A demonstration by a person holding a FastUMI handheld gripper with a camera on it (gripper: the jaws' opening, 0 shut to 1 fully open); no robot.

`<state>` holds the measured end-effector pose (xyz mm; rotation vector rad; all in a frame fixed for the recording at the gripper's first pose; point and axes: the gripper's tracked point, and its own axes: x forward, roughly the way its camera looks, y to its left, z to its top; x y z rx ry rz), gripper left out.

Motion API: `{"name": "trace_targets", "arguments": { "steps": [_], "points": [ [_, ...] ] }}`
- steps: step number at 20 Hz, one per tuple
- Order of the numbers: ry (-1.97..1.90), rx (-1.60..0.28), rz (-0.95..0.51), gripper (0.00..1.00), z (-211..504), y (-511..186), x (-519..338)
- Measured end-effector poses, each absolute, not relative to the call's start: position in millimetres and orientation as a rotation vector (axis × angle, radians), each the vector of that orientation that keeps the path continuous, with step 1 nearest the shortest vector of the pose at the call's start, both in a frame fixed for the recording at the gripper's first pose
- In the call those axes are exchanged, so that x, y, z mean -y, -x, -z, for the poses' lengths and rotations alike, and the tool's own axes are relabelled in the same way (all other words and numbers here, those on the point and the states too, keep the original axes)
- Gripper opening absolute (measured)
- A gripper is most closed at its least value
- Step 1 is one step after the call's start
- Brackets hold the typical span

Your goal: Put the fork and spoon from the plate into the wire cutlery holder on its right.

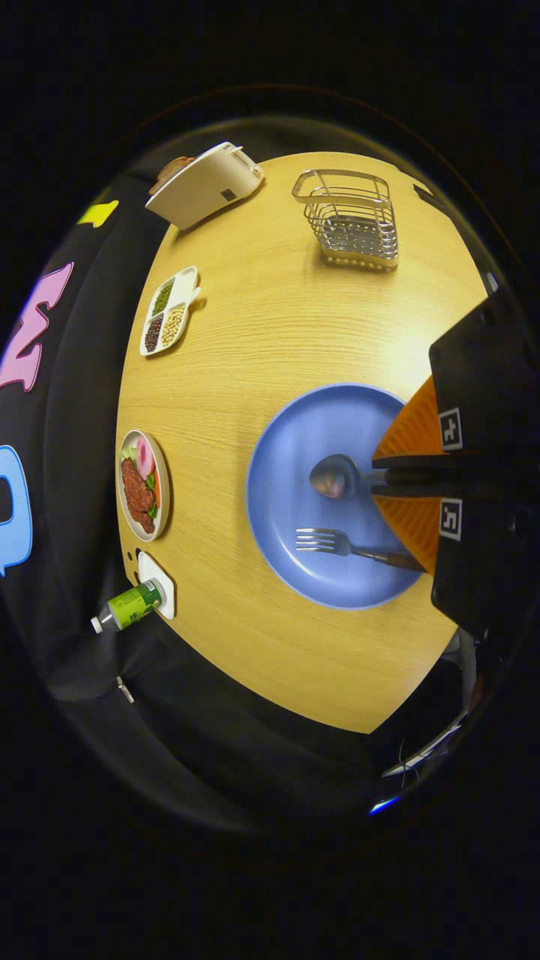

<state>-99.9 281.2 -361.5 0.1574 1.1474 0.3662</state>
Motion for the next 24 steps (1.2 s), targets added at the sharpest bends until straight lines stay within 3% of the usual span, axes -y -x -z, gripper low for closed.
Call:
{"name": "trace_targets", "arguments": {
  "steps": [9,15,19,24],
  "points": [
    [-0.218,-1.136,-0.382,0.06,361,89,-279],
    [-0.298,-1.049,-0.399,0.05,302,75,-261],
    [-0.316,-1.003,-0.394,0.06,258,75,-209],
    [-0.276,-1.078,-0.334,0.05,243,93,-101]
  ]
}}
